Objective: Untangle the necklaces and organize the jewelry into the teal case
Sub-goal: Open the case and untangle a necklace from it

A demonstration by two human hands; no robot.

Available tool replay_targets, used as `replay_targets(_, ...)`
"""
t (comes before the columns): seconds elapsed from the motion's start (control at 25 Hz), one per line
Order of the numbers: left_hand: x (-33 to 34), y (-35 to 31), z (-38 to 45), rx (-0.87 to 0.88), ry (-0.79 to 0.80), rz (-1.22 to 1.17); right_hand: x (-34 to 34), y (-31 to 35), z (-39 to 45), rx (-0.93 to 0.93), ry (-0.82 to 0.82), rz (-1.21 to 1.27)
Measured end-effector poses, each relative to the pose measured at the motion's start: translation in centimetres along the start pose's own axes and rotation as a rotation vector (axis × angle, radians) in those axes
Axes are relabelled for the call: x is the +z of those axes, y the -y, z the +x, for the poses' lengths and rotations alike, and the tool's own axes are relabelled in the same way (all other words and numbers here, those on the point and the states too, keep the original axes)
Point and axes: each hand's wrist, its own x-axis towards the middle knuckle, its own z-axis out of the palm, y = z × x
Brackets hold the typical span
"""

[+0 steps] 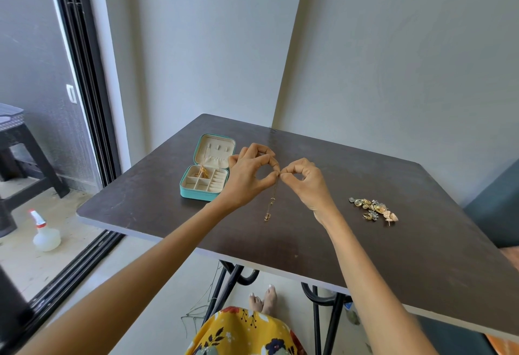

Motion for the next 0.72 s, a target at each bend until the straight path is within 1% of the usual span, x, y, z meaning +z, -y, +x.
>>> replay_targets(0.16, 0.0, 0.0, 0.0, 0.033, 0.013, 0.04, 0.4, 0.0, 0.2, 0.003, -0.029, -0.04)
replay_targets(0.28, -0.1, 0.1, -0.1, 0.049, 0.038, 0.055, -0.2, -0.4, 0.3, 0.06, -0.07, 0.131)
replay_targets(0.36, -0.3, 0.3, -0.1, 0.041, 0.037, 0.037, -0.9, -0.8, 0.3, 0.166, -0.124, 0.235)
replay_targets(0.44, -0.6, 0.5, 0.0, 0.029, 0.027, 0.025, -1.5, -1.4, 0.4, 0.287, -0.164, 0.265)
replay_targets(0.52, -0.7, 0.8, -0.1, 0.014, 0.036, 0.012, -1.9, -1.8, 0.4, 0.355, -0.202, 0.311)
replay_targets(0.64, -0.6, 1.7, -0.4, -0.019, 0.052, -0.042, -2.5, -2.3, 0.5, 0.422, -0.293, 0.55)
replay_targets(0.72, -0.6, 2.3, -0.5, -0.067, 0.045, -0.125, -2.7, -2.8, 0.3, 0.489, -0.34, 0.731)
